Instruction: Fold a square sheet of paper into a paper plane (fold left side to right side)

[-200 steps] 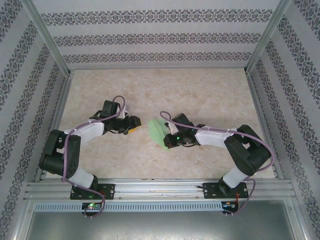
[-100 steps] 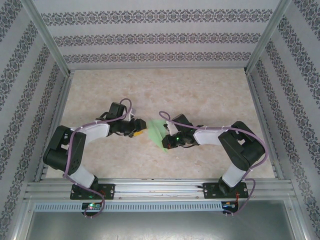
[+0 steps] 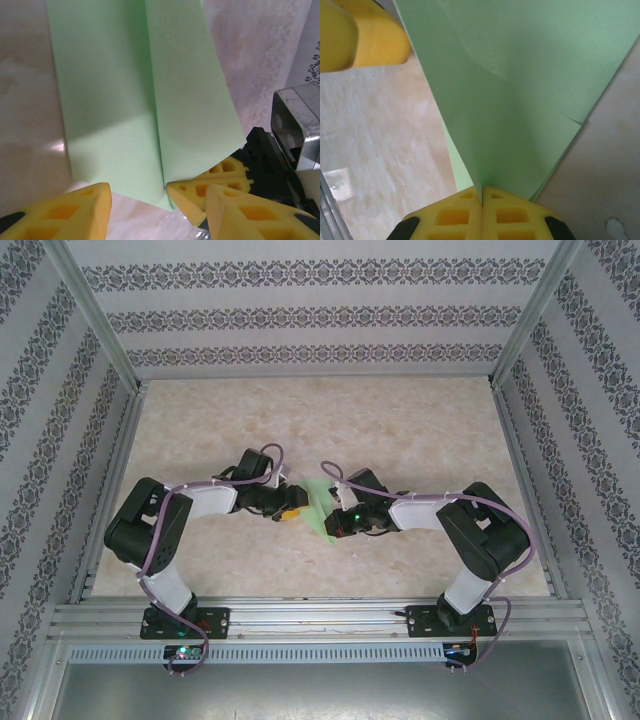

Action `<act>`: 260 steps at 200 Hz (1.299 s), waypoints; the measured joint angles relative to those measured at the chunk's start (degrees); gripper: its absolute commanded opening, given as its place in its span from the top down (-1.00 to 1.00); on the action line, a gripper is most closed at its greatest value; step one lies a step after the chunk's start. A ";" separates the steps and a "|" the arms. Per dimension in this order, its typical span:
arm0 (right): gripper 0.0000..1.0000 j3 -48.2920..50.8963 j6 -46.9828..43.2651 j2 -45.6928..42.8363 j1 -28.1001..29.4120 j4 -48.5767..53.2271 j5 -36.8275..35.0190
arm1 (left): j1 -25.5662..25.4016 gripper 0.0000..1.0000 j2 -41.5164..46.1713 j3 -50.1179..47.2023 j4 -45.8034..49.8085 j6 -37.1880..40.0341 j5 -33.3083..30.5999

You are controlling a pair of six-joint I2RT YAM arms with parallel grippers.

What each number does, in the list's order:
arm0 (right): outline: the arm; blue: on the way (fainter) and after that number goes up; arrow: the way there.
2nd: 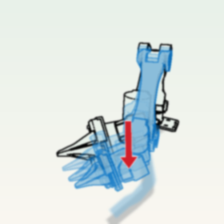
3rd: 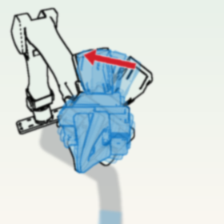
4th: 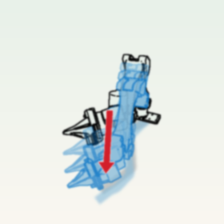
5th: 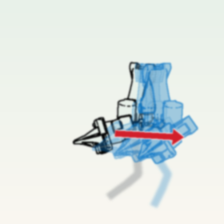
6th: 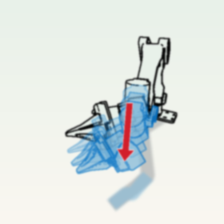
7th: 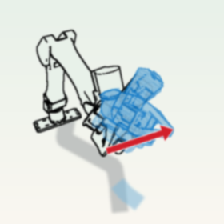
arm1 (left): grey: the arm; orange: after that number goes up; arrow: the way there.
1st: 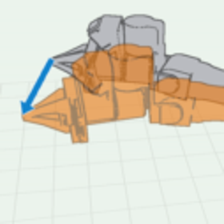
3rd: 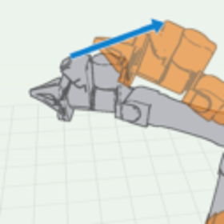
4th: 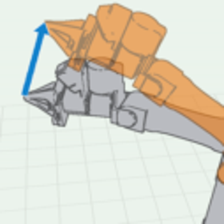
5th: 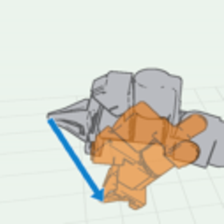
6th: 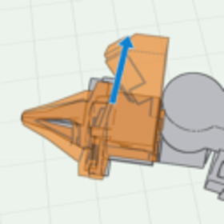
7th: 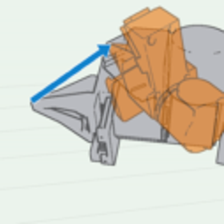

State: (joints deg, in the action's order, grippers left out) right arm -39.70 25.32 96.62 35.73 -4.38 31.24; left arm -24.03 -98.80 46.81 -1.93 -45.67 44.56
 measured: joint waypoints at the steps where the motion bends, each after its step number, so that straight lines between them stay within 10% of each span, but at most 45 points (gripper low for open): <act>1: 1.00 0.00 0.00 0.00 0.00 0.00 0.00 | -0.02 -0.05 -0.04 0.04 -0.02 -0.02 0.00; 260: 0.52 0.09 0.37 0.42 -0.42 -1.38 2.97 | -1.84 0.00 -10.60 14.36 10.78 4.70 -4.79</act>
State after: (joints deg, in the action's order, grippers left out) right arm -39.62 25.69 97.03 35.31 -5.76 34.22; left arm -25.87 -109.40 61.17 8.84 -40.97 39.77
